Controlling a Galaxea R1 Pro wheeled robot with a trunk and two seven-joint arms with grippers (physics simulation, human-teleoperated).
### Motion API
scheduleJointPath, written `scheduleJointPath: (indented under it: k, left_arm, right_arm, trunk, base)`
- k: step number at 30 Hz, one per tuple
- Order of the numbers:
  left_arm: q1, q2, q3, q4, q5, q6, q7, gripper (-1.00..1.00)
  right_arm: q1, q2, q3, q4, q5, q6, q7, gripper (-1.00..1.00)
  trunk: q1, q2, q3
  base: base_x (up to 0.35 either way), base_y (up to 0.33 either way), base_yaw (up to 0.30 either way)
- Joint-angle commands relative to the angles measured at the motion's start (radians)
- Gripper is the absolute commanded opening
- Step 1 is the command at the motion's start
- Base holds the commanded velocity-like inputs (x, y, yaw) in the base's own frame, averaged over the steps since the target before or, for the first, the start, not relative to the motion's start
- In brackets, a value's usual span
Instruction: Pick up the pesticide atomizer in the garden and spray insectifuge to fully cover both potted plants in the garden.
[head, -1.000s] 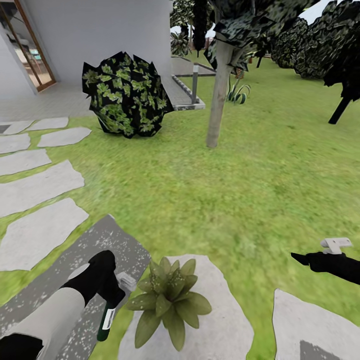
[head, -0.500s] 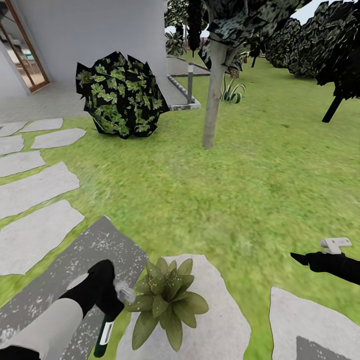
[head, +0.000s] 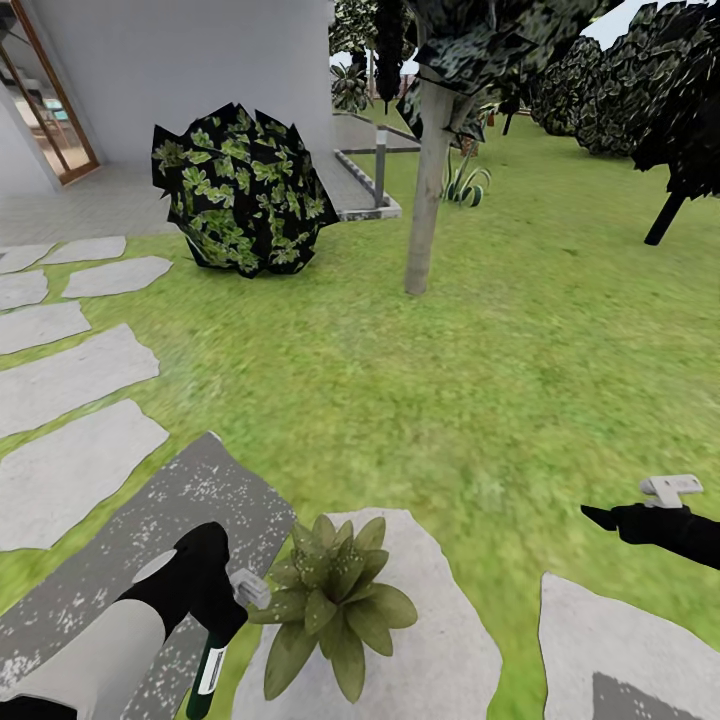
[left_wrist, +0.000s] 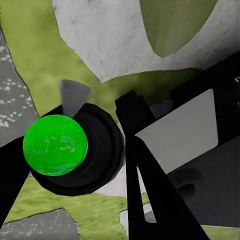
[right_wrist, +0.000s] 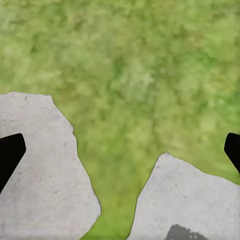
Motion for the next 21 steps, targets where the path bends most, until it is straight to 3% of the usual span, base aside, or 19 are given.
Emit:
scheduleJointPath:
  k: [1,21]
  left_arm:
    - [0.000,0.000,-0.003,-0.002,-0.009,0.007,-0.010,-1.00]
    - [0.000,-0.012,-0.001,-0.003,-0.010,0.007,-0.008,-1.00]
  right_arm:
    - [-0.001,0.000,-0.002,-0.001,0.009,0.004,0.010,1.00]
    - [-0.001,-0.002,-0.002,-0.003,0.012,0.004,0.009,1.00]
  trunk:
    - [0.000,0.000,-0.001]
    - [0.000,0.000,-0.001]
  base:
    - [0.000,0.000,0.000]
    - [-0.065,-0.063,0.070]
